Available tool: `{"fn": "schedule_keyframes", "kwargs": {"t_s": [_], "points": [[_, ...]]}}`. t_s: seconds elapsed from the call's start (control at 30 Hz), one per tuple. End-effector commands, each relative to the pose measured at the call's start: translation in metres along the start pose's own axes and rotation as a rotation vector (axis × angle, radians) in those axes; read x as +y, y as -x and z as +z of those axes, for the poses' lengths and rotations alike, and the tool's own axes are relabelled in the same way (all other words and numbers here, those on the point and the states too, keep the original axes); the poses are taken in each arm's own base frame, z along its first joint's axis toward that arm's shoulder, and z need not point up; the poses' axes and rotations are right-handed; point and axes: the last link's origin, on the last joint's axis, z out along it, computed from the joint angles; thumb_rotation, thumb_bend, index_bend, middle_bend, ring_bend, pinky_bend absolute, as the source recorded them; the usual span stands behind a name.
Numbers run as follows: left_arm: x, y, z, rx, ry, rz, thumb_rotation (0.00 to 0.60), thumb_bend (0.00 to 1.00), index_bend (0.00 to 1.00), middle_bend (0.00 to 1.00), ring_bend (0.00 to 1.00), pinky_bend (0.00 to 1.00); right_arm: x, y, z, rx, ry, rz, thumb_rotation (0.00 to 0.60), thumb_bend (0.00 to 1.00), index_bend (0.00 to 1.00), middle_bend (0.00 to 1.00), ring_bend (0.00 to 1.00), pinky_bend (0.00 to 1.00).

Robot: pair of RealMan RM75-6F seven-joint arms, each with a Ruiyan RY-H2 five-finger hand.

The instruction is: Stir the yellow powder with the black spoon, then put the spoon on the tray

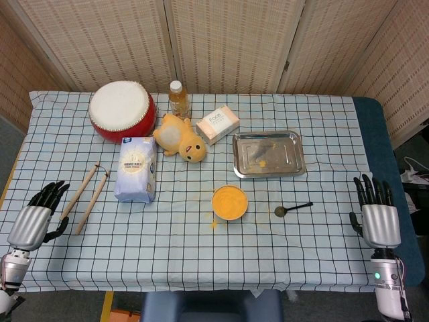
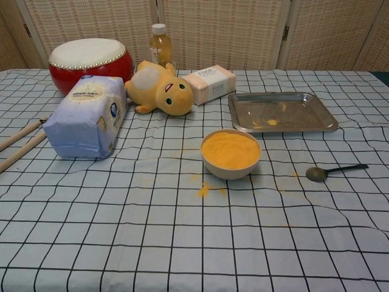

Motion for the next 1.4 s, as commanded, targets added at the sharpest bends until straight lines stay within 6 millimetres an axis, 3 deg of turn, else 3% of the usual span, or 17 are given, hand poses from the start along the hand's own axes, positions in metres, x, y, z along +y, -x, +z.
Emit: {"fn": "schedule_keyframes", "kwargs": {"t_s": [0.03,0.27,0.4,0.53,0.73,0.9,1.4], "points": [[0.0,0.001,0.0,-0.005,-0.001,-0.001,0.6,0.45,0.0,0.0,0.0,0.19,-0.002,0.001,0.001,-0.012,-0.011,0.007,0.6,0.31,0.02,0.0,0.0,0.0],[0.0,-0.002,-0.002,0.001,-0.003,-0.013,0.6,0.45,0.0,0.0,0.0,0.19,-0.026,0.01,0.008,-0.007,-0.168,0.078,0.6,0.31,0.1,0.0,0.0,0.0],[-0.002,-0.005,-0.002,0.007,0.0,-0.023,0.6,0.45,0.0,0.0,0.0,0.19,-0.05,0.018,0.023,-0.053,-0.292,0.091,0.6,0.31,0.15,0.0,0.0,0.0],[-0.004,-0.007,-0.004,0.014,-0.001,-0.032,0.6,0.45,0.0,0.0,0.0,0.19,-0.07,0.024,0.043,-0.114,-0.352,0.061,0.6,0.31,0.27,0.0,0.0,0.0],[-0.005,-0.01,-0.007,0.021,-0.002,-0.041,0.6,0.45,0.0,0.0,0.0,0.19,-0.089,0.041,0.062,-0.21,-0.403,0.01,0.6,0.31,0.4,0.0,0.0,0.0],[-0.007,-0.009,-0.008,0.015,-0.009,-0.043,0.6,0.45,0.0,0.0,0.0,0.19,-0.096,0.052,0.068,-0.245,-0.424,-0.018,0.6,0.31,0.47,0.0,0.0,0.0],[-0.007,-0.007,-0.006,-0.001,-0.009,-0.041,0.6,0.45,0.0,0.0,0.0,0.19,-0.093,0.072,0.069,-0.314,-0.422,-0.059,0.6,0.31,0.49,0.0,0.0,0.0]]}}
